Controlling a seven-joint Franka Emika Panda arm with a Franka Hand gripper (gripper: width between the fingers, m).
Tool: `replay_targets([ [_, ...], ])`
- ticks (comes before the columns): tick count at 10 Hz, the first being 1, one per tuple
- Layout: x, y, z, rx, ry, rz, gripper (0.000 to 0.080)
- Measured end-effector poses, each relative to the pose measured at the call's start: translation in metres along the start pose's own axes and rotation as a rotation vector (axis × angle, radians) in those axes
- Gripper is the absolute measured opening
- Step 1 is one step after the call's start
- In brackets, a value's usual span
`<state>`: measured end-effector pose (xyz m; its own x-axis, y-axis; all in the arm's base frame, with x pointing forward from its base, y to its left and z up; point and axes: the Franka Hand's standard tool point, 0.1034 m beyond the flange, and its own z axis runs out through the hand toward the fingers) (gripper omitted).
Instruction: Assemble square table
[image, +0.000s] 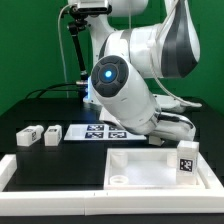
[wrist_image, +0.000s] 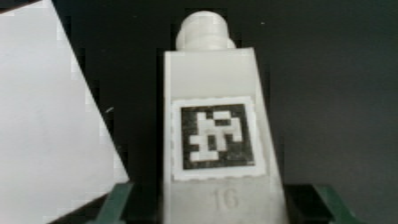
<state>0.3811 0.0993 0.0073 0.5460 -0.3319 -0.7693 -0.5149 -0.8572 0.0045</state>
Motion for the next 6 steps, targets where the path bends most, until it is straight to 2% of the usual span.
replay_targets([
  [4, 0.001, 0.001, -0.003, 0.001, 0.004, 0.000, 0.0291],
  [5, -0.004, 0.009, -0.026, -0.038, 0.002, -0.024, 0.0291],
  [6, -0.009, 0.011, -0.063, -0.056, 0.068, -0.060, 0.0291],
])
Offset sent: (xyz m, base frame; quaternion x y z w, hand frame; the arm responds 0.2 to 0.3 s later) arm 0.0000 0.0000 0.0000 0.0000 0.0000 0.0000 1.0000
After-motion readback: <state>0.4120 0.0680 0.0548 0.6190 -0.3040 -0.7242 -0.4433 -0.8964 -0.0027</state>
